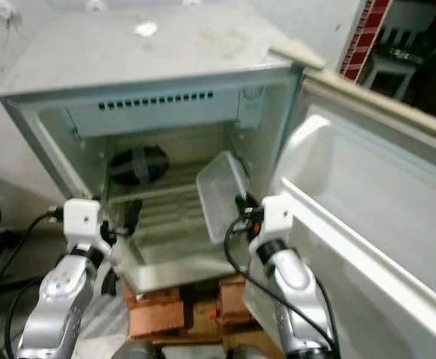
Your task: Restocking fridge
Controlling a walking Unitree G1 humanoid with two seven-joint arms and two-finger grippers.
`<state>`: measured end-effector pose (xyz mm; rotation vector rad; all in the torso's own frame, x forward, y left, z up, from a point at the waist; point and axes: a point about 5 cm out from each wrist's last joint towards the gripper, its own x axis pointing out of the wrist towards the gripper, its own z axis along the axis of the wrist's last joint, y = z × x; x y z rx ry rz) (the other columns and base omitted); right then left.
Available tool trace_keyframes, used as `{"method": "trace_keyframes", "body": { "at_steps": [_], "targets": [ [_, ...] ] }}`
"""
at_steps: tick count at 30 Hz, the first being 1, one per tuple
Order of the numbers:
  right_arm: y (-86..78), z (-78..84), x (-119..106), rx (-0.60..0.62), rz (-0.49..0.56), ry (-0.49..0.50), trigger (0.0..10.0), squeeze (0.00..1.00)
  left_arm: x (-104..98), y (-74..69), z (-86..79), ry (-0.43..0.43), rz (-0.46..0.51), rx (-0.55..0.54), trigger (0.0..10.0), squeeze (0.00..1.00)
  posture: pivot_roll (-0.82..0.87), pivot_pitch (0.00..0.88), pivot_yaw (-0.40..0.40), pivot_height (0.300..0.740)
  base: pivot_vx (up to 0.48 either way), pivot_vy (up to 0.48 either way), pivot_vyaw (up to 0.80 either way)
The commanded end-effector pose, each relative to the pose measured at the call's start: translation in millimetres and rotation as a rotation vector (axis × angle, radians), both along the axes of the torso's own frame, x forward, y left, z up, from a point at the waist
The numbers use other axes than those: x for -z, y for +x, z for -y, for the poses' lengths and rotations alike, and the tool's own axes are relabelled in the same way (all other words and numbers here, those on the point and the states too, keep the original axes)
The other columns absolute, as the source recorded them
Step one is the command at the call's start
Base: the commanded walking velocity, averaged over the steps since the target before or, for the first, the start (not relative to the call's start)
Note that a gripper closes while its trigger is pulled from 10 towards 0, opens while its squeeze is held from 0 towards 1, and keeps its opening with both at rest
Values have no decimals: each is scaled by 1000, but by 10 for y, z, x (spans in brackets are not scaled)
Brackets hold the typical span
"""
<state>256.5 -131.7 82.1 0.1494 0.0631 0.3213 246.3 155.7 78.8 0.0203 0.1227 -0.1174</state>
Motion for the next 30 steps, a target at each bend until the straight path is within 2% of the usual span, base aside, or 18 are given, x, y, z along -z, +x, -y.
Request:
{"method": "trace_keyframes", "body": {
  "at_steps": [1, 6, 15, 18, 19, 30],
  "targets": [
    [42, 0, -26, 8, 6, 5, 10000, 0, 18, -51, -108, 7, -26, -30, 10000, 0, 42, 40, -15, 740, 0, 0, 0],
    [84, -14, -41, -1, 10, 2, 10000, 0, 31, -110, -132, 11, -37, -36, 10000, 0, 56, 43, -22, 740, 0, 0, 0],
    [88, -61, -25, -39, -2, 3, 10000, 0, 17, -128, -180, 29, -47, -78, 10000, 0, 59, 48, -19, 740, 0, 0, 0],
    [112, -62, -4, -36, -15, 11, 10000, 0, 77, -220, -269, 7, -135, -123, 10000, 0, 70, 54, -17, 740, 0, 0, 0],
    [112, -62, -4, -36, -15, 11, 10000, 0, 77, -220, -269, 7, -135, -123, 10000, 0, 70, 54, -17, 740, 0, 0, 0],
    [326, -206, -92, -71, 15, 32, 10000, 0, 86, -396, -375, -4, -189, -130, 10000, 0, 130, 77, -29, 740, 0, 0, 0]
  ]
}}
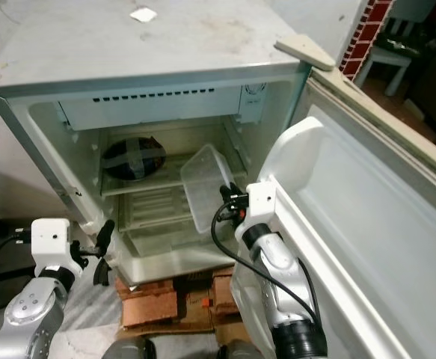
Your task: Restocking fridge
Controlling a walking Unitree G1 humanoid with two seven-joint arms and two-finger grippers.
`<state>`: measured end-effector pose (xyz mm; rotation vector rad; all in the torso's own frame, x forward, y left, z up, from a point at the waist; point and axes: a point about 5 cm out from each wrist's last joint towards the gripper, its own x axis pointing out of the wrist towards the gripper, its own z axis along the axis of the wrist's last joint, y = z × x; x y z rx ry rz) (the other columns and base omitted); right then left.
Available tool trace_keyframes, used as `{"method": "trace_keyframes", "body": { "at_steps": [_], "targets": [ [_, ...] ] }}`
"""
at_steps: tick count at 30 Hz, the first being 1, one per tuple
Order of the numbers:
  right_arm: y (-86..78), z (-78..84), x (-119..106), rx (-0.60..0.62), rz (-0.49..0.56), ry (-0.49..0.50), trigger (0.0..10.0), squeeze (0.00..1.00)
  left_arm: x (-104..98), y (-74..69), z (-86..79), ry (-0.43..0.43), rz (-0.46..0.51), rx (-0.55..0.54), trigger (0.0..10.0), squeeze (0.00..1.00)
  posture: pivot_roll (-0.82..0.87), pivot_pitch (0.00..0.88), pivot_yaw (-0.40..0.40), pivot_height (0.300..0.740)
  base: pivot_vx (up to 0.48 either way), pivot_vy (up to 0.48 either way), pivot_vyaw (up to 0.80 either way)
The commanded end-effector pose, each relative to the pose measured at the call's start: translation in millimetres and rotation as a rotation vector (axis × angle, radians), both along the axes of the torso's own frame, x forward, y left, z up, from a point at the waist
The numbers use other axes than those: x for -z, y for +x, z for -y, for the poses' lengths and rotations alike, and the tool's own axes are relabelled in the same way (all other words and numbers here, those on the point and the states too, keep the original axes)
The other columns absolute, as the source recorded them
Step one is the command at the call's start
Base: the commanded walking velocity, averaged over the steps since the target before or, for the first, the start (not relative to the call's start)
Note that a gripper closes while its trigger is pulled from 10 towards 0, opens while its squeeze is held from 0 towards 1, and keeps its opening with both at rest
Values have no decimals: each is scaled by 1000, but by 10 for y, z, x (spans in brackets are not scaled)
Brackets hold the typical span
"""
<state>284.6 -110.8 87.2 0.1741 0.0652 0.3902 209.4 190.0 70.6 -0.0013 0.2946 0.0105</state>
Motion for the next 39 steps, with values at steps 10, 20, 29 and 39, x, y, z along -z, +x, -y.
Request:
{"method": "trace_keyframes", "body": {
  "at_steps": [10, 20, 29, 39],
  "targets": [
    [127, 203, -37, 14, 25, -10, 10000, 0, -41, -30, -55, 2, -20, 29, 10000, 0, 140, 79, -8, 740, 0, 0, 0],
    [150, 140, -26, 37, 25, 13, 10000, 0, -93, 1, -74, 39, -4, 34, 10000, 0, 147, 79, 0, 740, 0, 0, 0],
    [48, -9, 24, -87, -9, 60, 10000, 0, -78, 31, -76, 56, -7, 18, 10000, 0, 143, 77, -2, 740, 0, -358, 0],
    [-54, -100, 43, -227, -30, 75, 10000, 0, -80, 73, -59, 52, 5, 14, 10000, 0, 137, 75, -4, 740, 0, -36, 0]
  ]
}}
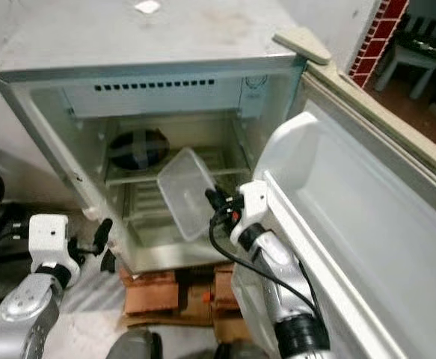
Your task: Restocking fridge
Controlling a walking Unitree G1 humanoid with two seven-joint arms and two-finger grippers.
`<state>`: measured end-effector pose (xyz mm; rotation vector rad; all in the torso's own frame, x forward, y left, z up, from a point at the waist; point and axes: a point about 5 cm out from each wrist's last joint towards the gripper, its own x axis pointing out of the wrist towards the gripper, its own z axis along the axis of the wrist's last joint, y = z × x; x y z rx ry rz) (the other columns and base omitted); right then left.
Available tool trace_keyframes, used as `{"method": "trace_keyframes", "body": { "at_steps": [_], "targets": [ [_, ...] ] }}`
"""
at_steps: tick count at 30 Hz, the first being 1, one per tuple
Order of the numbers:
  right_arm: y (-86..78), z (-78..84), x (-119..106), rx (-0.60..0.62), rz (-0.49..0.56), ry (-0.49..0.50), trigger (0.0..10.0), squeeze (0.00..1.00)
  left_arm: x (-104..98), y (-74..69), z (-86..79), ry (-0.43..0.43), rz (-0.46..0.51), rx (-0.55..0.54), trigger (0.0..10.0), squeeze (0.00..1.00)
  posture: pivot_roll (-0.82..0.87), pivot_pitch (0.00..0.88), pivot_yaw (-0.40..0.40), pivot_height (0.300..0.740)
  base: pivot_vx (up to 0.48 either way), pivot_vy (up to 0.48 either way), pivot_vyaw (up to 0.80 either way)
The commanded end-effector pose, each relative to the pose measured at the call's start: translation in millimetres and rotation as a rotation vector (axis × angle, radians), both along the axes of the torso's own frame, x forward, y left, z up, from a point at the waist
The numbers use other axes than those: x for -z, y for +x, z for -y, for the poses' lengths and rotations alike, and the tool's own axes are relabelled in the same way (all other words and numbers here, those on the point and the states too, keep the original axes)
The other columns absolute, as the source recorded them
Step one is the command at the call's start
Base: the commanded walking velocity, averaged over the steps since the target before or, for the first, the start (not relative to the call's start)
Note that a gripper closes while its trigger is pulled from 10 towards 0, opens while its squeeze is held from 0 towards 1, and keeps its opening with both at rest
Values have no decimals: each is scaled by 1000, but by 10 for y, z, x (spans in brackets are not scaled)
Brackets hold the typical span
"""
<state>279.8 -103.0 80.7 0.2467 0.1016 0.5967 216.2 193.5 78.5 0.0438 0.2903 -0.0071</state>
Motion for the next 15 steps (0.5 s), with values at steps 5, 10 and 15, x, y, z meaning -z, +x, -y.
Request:
{"method": "trace_keyframes", "body": {
  "at_steps": [5, 10, 15],
  "targets": [
    [7, -37, -32, -24, -4, 8, 10000, 0, 4, 19, -29, 14, 8, -26, 10000, 0, 140, 79, -5, 740, 0, 0, 0],
    [-50, -125, -37, -62, -21, 35, 10000, 0, 9, 28, -45, 36, 8, -55, 10000, 0, 143, 82, -6, 740, 0, 0, 0],
    [-156, -209, -74, -122, -50, 86, 10000, 0, 9, 38, -51, 39, 11, -61, 10000, 0, 139, 85, -9, 740, 0, 0, 0]
  ]
}}
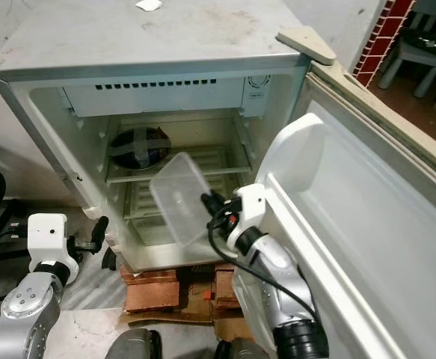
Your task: Restocking fridge
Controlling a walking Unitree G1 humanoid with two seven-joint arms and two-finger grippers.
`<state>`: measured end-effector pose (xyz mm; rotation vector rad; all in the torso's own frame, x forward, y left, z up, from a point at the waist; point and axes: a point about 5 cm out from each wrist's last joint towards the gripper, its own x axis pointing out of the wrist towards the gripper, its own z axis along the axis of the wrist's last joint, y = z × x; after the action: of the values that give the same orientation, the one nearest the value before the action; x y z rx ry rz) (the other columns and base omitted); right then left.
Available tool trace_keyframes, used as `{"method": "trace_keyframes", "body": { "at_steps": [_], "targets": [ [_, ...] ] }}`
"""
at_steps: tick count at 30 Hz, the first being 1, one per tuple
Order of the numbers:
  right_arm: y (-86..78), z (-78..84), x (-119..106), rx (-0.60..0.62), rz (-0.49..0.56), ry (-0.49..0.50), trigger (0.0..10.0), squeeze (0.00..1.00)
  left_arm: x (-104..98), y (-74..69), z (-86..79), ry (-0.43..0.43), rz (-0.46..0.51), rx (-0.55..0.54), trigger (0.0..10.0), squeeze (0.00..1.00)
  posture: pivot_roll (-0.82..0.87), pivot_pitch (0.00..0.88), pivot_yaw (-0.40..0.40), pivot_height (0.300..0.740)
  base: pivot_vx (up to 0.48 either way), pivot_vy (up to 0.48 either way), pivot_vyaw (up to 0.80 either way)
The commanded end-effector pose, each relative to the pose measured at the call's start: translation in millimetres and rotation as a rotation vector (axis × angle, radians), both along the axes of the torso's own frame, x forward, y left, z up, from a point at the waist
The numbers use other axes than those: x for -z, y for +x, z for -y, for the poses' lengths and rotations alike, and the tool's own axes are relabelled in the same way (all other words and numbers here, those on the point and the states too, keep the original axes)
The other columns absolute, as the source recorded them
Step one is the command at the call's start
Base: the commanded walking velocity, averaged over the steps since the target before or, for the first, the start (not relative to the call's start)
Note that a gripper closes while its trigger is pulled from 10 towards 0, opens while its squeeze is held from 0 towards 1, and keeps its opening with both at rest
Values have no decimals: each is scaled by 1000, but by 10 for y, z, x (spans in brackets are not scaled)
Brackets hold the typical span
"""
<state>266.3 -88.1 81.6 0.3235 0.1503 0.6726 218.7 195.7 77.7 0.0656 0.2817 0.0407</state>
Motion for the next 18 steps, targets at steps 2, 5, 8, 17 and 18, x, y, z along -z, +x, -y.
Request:
{"method": "trace_keyframes", "body": {
  "at_steps": [2, 5, 8, 17, 18],
  "targets": [
    [-65, -76, -89, -70, 10, 37, 10000, 0, -4, 18, -28, 11, 8, -19, 10000, 0, 137, 85, -9, 740, 0, 0, 0],
    [-141, -89, -102, -121, 2, 54, 10000, 0, -17, 25, -18, 4, 15, -14, 10000, 0, 132, 84, -8, 740, 0, 0, 0],
    [-124, -29, -49, -63, -10, 13, 10000, 0, -20, 35, -6, -5, 17, -14, 10000, 0, 129, 81, -5, 740, 0, 0, 0],
    [69, 26, -49, 121, -5, -52, 10000, 0, -53, 52, 33, -17, 23, 6, 10000, 0, 137, 85, -4, 740, 0, 0, 0],
    [98, 8, -58, 137, -2, -51, 10000, 0, -58, 50, 36, -14, 24, 7, 10000, 0, 138, 86, -5, 740, 0, 0, 0]
  ]
}}
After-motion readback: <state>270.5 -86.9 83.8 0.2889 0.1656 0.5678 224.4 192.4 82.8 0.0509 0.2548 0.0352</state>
